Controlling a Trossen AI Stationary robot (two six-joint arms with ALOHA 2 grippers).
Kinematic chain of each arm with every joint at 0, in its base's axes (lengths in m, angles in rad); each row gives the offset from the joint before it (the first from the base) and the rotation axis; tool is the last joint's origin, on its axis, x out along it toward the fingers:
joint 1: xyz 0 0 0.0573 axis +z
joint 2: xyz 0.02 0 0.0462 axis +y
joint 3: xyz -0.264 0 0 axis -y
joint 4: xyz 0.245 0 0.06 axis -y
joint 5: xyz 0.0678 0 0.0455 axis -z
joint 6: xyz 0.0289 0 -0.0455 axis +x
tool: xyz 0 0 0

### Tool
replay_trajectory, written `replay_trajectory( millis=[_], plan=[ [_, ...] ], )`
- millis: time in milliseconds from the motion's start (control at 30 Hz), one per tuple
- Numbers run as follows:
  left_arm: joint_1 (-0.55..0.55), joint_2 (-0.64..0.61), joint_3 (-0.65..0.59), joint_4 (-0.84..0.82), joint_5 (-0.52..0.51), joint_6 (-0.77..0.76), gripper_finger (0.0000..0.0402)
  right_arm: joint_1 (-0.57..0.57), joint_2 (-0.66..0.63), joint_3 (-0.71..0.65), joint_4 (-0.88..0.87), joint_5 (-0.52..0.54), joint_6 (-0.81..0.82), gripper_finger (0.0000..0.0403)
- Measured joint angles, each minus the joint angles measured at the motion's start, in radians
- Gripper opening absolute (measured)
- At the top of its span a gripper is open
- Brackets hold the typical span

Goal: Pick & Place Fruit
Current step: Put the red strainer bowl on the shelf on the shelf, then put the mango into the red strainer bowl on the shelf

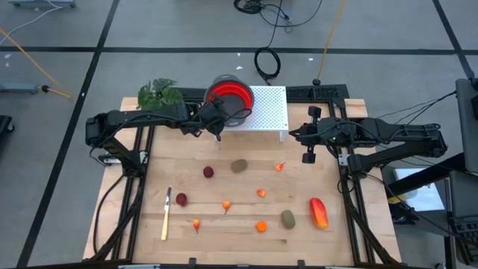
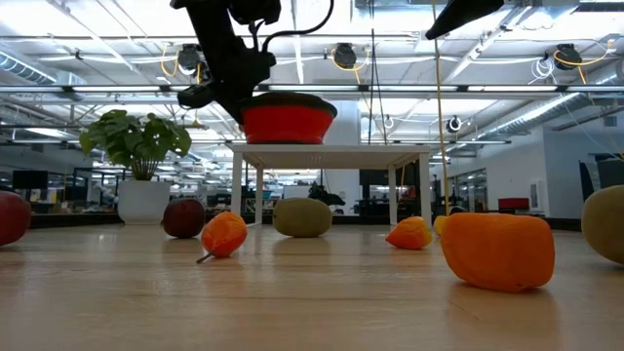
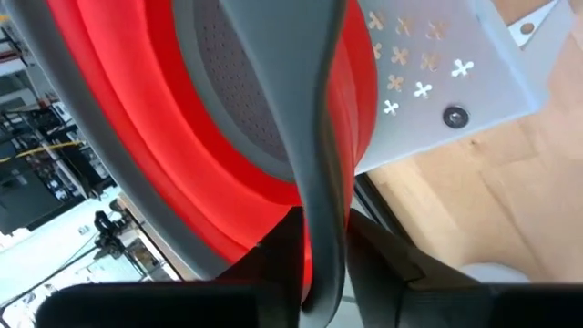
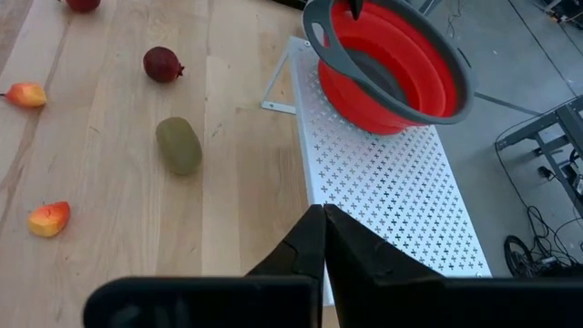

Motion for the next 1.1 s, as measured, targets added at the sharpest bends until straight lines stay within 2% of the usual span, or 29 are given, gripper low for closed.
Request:
replay_trajectory(
  millis=[267, 433, 800, 1100],
  plan=[
    [-0.029, 0.0, 0.0, 0.001, -0.019, -0.009, 0.0169, 0.0, 0.0, 0.0, 0.0, 0.0, 0.0, 0.0001],
    [-0.039, 0.0, 0.0, 0.002, -0.1, -0.035, 0.0202, 0.0, 0.0, 0.0, 0.0, 0.0, 0.0, 0.0001],
    [-0.092, 0.0, 0.0, -0.034, -0.173, -0.143, 0.0212, 0.0, 0.0, 0.0, -0.001, -0.001, 0.0, 0.0001],
    [-0.151, 0.0, 0.0, -0.146, -0.287, -0.367, 0.0212, 0.0, 0.0, 0.0, -0.001, -0.001, 0.0, 0.0]
  ],
)
